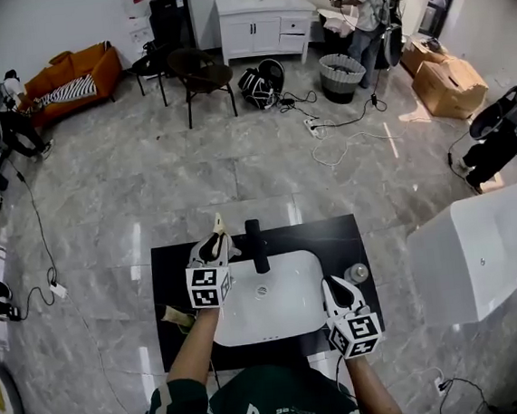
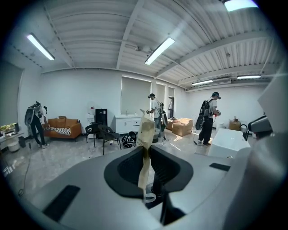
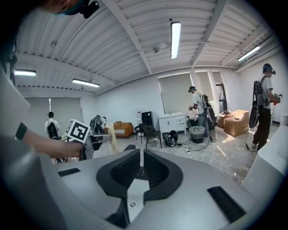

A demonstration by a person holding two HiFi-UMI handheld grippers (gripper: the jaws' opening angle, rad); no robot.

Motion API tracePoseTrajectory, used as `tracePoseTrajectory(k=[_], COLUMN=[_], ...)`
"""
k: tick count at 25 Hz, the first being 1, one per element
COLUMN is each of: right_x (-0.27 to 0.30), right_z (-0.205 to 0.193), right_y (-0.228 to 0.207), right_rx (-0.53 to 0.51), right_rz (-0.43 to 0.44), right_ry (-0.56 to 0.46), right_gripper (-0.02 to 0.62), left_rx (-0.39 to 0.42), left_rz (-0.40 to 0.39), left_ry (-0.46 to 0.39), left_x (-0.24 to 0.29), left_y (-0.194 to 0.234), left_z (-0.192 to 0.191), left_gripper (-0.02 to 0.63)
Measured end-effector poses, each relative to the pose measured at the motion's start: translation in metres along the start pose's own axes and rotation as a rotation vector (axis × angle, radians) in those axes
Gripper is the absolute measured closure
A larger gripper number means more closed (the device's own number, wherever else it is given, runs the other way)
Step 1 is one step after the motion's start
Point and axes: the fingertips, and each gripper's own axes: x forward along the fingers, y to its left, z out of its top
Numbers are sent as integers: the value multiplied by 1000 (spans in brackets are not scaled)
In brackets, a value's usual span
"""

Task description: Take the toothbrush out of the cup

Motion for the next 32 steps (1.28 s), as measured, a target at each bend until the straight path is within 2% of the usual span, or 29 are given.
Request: tracePoseTrajectory(k=[8,18,32], right_x=[3,5,-7], right_z=[5,5,-4], right_y=[11,26,-1], right_rx=[-3,-8,9], right_rz=[60,114,68], right_ry=[-18,-18,-24], right_gripper=[554,554,554], left_rx=[0,-6,-32], left_rz=[-11,-98,-338], left_ry=[-47,9,95], left_x=[-38,-63,-56], left_y=[-11,-46,-141], left_z=[31,16,-17], left_gripper=[551,557,562])
